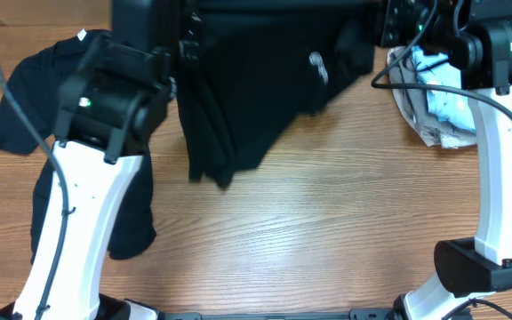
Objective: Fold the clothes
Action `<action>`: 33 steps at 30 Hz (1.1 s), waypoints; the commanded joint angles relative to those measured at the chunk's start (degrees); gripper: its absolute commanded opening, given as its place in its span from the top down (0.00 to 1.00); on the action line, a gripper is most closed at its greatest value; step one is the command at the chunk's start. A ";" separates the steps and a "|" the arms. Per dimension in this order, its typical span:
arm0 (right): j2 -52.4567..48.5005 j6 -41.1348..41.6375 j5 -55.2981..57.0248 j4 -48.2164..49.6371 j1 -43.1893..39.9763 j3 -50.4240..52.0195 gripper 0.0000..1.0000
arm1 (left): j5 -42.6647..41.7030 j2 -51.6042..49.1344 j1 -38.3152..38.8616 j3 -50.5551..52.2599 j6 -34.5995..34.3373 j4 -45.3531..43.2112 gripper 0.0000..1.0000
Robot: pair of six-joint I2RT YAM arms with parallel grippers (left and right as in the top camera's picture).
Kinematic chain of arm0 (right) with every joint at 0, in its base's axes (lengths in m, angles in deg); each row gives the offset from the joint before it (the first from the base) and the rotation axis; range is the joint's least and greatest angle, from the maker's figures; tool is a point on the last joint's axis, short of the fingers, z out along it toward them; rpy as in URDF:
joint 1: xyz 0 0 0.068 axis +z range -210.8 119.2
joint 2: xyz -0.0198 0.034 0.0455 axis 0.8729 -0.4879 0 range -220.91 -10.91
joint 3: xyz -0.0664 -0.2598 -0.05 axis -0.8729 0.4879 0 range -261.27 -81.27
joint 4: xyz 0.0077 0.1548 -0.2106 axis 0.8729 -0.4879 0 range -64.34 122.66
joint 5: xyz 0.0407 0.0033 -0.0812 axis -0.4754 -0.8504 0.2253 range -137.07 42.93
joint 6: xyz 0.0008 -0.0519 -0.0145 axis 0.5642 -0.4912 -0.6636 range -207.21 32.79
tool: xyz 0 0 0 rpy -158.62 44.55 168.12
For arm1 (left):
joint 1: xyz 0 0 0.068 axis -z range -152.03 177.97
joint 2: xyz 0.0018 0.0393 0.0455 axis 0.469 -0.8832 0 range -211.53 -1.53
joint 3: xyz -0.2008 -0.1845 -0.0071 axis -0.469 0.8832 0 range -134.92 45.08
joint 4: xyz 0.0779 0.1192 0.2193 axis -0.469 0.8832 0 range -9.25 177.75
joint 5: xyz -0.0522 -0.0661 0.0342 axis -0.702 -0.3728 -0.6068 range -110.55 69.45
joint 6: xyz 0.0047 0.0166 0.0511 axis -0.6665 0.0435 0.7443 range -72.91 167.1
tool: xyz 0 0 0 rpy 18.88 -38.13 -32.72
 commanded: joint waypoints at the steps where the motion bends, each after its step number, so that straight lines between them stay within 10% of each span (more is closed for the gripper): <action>1: 1.51 0.09 6.03 3.43 -2.16 -1.11 0.96 | 6.16 3.10 -6.10 -6.36 1.09 0.50 0.96; 16: -7.23 -2.16 7.08 -4.70 -3.69 6.14 0.96 | -34.88 -3.32 -5.68 -1.44 1.09 22.21 0.88; 31: -12.11 -2.14 6.01 -4.98 -10.73 19.76 0.96 | -41.13 -23.56 7.48 12.28 2.29 25.62 0.82; 33: -12.11 -2.14 6.01 -6.23 -11.58 19.96 0.65 | -40.48 -25.46 8.52 12.28 2.36 25.79 0.83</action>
